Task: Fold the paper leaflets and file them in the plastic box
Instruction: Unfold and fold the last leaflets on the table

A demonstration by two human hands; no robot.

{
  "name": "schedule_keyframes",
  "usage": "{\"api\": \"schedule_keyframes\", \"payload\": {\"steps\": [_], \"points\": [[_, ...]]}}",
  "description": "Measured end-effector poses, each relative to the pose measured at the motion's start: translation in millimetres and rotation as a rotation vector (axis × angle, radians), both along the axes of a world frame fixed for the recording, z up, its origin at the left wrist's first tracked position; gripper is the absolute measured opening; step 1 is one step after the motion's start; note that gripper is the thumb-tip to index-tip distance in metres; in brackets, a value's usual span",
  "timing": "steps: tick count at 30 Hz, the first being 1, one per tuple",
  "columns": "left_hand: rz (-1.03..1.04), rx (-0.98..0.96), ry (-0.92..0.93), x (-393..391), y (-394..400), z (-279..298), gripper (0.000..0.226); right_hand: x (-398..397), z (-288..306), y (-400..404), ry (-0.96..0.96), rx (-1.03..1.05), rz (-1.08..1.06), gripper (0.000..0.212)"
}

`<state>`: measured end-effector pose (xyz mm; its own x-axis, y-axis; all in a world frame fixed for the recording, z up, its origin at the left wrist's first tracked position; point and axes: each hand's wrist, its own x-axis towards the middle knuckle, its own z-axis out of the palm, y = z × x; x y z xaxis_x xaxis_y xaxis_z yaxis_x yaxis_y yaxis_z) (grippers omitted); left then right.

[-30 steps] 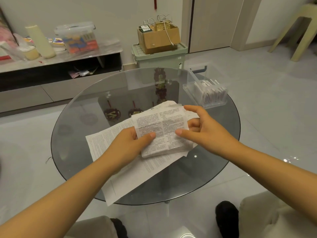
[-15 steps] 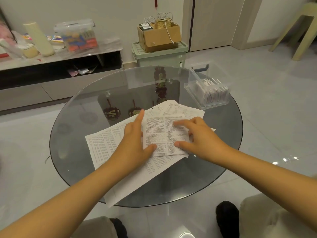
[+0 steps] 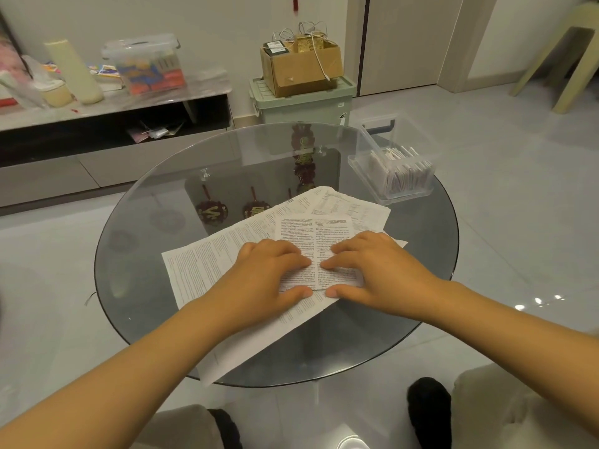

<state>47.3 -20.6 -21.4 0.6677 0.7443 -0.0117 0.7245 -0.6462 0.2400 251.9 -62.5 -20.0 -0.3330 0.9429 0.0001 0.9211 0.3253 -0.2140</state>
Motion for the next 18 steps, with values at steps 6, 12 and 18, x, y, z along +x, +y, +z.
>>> {"api": "schedule_keyframes", "payload": {"steps": [6,12,18], "points": [[-0.032,0.011,-0.069,-2,4,2,0.066,-2,3,0,0.077,0.105,0.045,0.032],[0.095,-0.124,-0.286,3,-1,7,0.025,-2,6,-3,0.312,0.085,-0.069,0.022],[0.270,-0.131,-0.388,9,2,8,0.014,2,10,5,0.430,0.024,-0.239,0.028]]}}
